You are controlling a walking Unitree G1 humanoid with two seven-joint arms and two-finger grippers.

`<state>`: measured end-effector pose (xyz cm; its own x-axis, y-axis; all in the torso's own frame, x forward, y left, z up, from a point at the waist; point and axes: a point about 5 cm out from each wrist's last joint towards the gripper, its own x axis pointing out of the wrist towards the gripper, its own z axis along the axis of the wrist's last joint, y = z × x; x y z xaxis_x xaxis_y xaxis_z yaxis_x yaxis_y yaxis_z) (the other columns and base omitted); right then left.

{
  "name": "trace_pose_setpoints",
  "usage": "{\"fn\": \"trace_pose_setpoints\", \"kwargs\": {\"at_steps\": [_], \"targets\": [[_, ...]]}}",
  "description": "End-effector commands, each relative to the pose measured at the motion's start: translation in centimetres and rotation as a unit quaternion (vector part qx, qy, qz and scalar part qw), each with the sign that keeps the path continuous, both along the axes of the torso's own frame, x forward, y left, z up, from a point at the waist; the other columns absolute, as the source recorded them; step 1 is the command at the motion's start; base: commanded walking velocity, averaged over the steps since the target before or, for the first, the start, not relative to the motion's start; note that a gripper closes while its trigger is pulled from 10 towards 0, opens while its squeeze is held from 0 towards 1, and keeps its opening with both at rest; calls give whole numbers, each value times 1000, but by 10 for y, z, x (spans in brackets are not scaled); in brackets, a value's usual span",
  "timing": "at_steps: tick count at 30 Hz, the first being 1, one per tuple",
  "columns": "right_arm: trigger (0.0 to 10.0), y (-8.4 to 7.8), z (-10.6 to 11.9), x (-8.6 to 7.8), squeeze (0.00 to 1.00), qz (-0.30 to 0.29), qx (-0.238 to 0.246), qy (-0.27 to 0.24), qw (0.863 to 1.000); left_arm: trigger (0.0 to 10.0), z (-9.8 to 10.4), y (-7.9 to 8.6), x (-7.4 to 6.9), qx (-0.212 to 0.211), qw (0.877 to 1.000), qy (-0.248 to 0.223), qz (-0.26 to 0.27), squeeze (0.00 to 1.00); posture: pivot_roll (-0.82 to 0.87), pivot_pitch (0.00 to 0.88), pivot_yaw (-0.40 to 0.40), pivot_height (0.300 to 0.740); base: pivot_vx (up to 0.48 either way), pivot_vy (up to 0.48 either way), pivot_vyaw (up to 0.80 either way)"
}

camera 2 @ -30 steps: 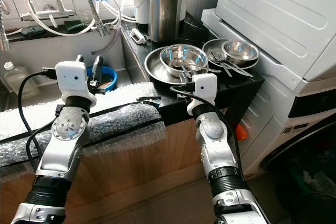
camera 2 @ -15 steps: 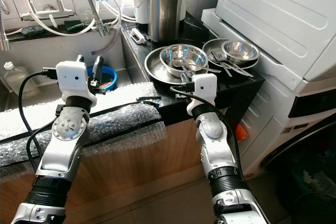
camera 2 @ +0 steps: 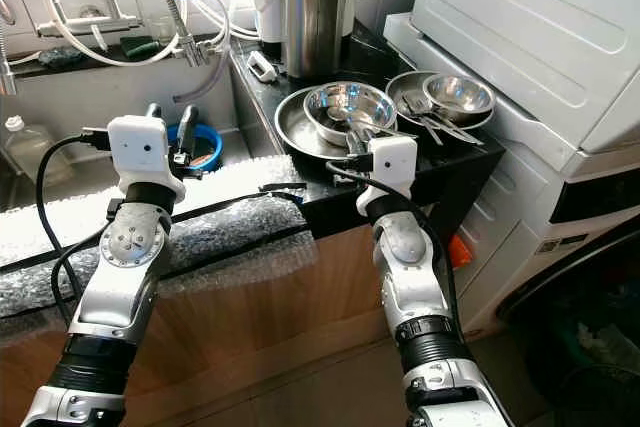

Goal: Kitchen organization

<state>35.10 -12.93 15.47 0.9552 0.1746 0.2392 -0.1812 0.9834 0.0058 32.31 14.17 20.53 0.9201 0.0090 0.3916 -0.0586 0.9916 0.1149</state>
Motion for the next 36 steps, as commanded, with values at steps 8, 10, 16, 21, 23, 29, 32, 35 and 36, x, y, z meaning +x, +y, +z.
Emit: {"fn": "trace_pose_setpoints", "kwargs": {"at_steps": [8, 10, 16, 21, 23, 29, 32, 35, 36], "targets": [[10000, 0, 10, 2, 0, 0, 8, -20, 1000, 10000, 10, -5, -1, 10, 1000, -24, -6, 0, -47, 0, -49, 727, 0, 0, 0], [10000, 1, 11, 2, 0, 2, 13, -25, 1000, 10000, 10, -4, -1, 10, 1000, -24, -6, 0, -45, 0, -49, 727, 0, 0, 0], [10000, 3, 21, 0, 0, 10, 20, -59, 998, 10000, 11, -4, -1, 9, 1000, -26, -5, 0, -48, 0, -49, 727, 0, 0, 0], [10000, 3, 25, -1, 0, 10, 21, -69, 997, 10000, 12, -5, -1, 8, 1000, -29, -6, 0, -47, 0, -49, 727, 0, 0, 0], [10000, 3, 27, -1, 0, 11, 24, -73, 997, 10000, 13, -5, -1, 8, 1000, -29, -6, 0, -45, 0, -49, 727, 0, 0, 0], [10000, 1, 26, 0, 0, 4, 18, -71, 997, 10000, 13, -5, -1, 8, 1000, -30, -7, 0, -49, 0, -49, 727, 0, 0, 0], [0, 1, 25, -1, 0, 11, 23, -68, 997, 10000, 13, -5, -1, 7, 1000, -30, -7, 0, -47, 0, -50, 727, 0, 0, 0], [0, 2, 25, -2, 0, 14, 24, -68, 997, 10000, 13, -5, -1, 7, 1000, -29, -6, 0, -47, 0, -49, 727, 0, 0, 0], [0, 2, 25, -2, 0, 15, 26, -69, 997, 10000, 13, -5, -1, 7, 1000, -29, -6, 0, -47, 0, -49, 727, 0, 0, 0]]}}
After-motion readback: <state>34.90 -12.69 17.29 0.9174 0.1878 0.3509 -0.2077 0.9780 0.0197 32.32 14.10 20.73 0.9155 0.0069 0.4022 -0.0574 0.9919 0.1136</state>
